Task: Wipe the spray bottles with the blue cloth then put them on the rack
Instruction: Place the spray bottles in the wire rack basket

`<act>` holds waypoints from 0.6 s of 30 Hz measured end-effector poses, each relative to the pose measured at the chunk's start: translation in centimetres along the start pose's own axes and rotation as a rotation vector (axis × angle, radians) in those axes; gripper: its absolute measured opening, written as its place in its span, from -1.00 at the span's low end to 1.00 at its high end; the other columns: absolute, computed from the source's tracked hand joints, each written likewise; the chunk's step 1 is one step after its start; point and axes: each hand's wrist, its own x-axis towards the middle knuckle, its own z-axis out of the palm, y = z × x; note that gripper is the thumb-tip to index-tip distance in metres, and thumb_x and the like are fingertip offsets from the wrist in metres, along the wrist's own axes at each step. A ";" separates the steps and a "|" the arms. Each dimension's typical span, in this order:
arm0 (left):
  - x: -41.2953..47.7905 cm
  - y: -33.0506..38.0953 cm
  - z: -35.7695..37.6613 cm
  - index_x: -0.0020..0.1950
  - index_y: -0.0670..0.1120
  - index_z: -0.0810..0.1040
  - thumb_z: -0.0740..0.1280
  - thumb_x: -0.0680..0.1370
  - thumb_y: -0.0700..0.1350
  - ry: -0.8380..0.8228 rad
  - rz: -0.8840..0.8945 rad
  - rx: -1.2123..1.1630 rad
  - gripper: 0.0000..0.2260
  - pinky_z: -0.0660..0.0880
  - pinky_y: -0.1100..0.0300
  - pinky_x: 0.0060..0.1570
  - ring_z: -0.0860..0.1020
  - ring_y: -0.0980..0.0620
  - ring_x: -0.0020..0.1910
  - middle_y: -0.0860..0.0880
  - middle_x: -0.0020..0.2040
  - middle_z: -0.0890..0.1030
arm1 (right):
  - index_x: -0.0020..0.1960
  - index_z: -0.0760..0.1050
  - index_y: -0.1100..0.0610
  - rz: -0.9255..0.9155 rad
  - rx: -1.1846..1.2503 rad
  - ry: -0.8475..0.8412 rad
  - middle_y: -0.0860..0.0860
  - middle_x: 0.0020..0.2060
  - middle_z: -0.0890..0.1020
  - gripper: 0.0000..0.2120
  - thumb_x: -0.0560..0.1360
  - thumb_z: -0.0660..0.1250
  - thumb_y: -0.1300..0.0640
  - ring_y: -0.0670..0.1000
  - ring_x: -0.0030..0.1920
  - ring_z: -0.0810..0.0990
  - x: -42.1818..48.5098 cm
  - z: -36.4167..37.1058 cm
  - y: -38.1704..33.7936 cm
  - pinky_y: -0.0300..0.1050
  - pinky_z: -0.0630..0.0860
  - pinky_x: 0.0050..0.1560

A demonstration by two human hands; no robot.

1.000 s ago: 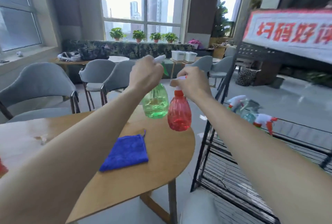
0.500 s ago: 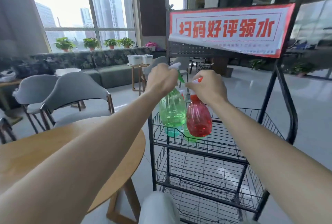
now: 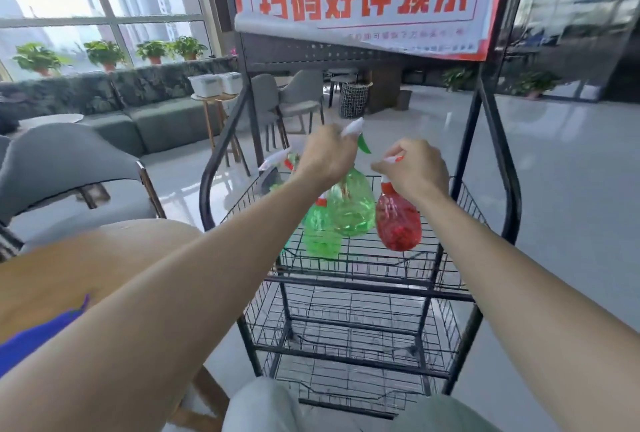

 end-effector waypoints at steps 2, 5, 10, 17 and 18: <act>1.1 -0.7 1.3 -0.19 -0.12 0.55 0.24 0.71 0.15 -0.018 -0.010 0.017 -0.57 0.55 0.05 -0.28 0.59 -0.10 -0.33 -0.06 -0.30 0.59 | 0.07 0.67 0.00 0.005 0.003 -0.003 -0.01 0.05 0.72 -0.69 0.46 0.58 -0.16 0.09 0.02 0.67 0.6 0.8 1.1 -0.10 0.47 -0.07; 2.3 -1.5 2.7 -0.20 -0.10 0.52 0.20 0.73 0.21 -0.046 0.009 0.079 -0.53 0.44 0.11 -0.33 0.49 -0.04 -0.37 -0.04 -0.32 0.55 | 0.07 0.67 -0.01 0.016 0.016 -0.016 -0.02 0.02 0.71 -0.71 0.48 0.56 -0.16 0.08 0.00 0.66 1.9 2.1 2.1 -0.11 0.44 -0.09; 4.8 -3.6 4.1 -0.25 -0.08 0.45 0.21 0.75 0.12 -0.058 0.014 0.193 -0.56 0.37 0.17 -0.40 0.42 0.00 -0.40 -0.01 -0.34 0.49 | 0.06 0.68 0.01 0.048 0.060 -0.028 -0.07 -0.09 0.64 -0.82 0.52 0.53 -0.06 0.04 -0.06 0.59 3.5 3.7 3.4 -0.15 0.39 -0.07; 7.2 -6.0 5.7 -0.12 -0.12 0.54 0.23 0.75 0.06 -0.113 -0.018 0.327 -0.65 0.52 0.07 -0.28 0.55 -0.06 -0.31 -0.05 -0.25 0.57 | 0.06 0.69 0.10 0.021 0.148 -0.019 -0.02 0.00 0.68 -0.87 0.57 0.46 0.06 0.02 0.00 0.58 5.1 5.9 4.4 -0.16 0.40 -0.01; 7.4 -6.0 5.8 0.01 -0.14 0.60 0.23 0.75 0.02 -0.131 -0.019 0.335 -0.72 0.60 0.02 -0.21 0.61 -0.07 -0.24 -0.06 -0.17 0.61 | 0.06 0.69 0.10 0.017 0.137 -0.018 0.00 0.03 0.68 -0.87 0.58 0.45 0.07 0.03 0.02 0.60 5.3 6.1 4.3 -0.16 0.39 -0.02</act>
